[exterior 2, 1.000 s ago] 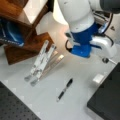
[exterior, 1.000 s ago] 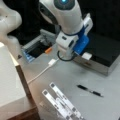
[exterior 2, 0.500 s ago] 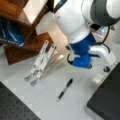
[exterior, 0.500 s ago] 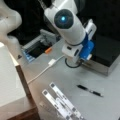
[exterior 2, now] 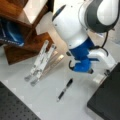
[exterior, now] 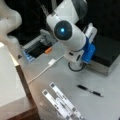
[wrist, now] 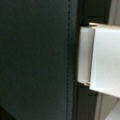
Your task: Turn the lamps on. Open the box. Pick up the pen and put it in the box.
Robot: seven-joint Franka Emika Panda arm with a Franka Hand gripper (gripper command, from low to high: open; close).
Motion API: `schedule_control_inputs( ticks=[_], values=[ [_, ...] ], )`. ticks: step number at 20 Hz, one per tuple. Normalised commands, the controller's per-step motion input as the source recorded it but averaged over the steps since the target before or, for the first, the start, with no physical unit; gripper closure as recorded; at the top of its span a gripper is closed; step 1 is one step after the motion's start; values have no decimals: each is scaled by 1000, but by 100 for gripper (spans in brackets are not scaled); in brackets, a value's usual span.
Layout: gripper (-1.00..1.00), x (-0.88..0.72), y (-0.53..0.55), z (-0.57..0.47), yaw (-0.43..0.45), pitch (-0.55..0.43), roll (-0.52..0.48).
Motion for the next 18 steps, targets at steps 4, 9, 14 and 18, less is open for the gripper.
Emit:
schedule_control_inputs(
  ticks=[4, 9, 14, 18],
  values=[
    [-100, -93, -58, -235, -104, -129, 167],
    [-100, -86, -98, -240, -128, -128, 207],
    [-100, -58, -108, -213, -137, -114, 229],
    [-100, -55, -85, -170, -131, -94, 213]
  ],
)
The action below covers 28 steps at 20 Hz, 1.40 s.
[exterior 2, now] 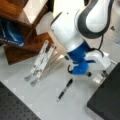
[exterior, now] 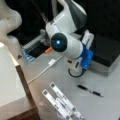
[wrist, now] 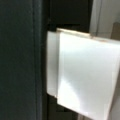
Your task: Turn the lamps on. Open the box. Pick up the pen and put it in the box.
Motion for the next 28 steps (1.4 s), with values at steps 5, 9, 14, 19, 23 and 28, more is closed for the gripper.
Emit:
schedule_control_inputs(
  ticks=[5, 9, 14, 19, 23, 28],
  values=[
    [-100, -52, -60, -176, -136, -100, 311],
    [-100, -80, -26, -187, -93, -95, 360],
    [-100, -70, 8, -187, -75, -93, 347],
    [-100, -44, -3, -187, -46, -65, 263],
    [-100, -31, -47, -115, -45, -33, 264],
    [-100, -27, -78, -104, -53, -40, 229]
  ],
)
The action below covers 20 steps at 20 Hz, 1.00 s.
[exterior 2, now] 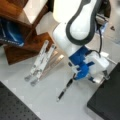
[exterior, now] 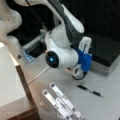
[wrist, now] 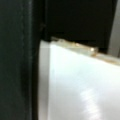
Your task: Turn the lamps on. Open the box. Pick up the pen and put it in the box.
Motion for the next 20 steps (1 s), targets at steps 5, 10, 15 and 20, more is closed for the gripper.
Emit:
schedule_control_inputs(
  ticks=[5, 10, 15, 20],
  values=[
    [100, -61, -121, -71, -45, -28, 204],
    [100, -80, -101, -57, -47, -24, 177],
    [100, -65, -35, -77, -72, -38, 135],
    [100, -43, -6, -84, -88, -40, 121]
  ],
)
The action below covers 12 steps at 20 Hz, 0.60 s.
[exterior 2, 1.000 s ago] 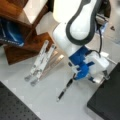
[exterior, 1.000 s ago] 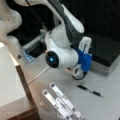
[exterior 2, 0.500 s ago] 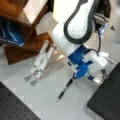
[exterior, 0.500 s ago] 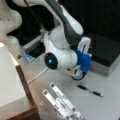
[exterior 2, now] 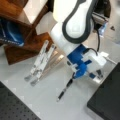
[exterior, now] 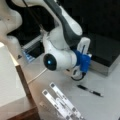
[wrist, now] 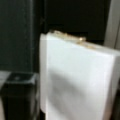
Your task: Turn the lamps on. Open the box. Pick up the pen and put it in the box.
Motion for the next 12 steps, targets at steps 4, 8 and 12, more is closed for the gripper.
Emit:
schedule_control_inputs(
  ticks=[4, 8, 12],
  values=[
    [100, -53, -12, -93, -92, -24, 101],
    [100, -84, -55, -139, -96, 14, 71],
    [100, -94, -71, -105, -102, 37, 54]
  ],
)
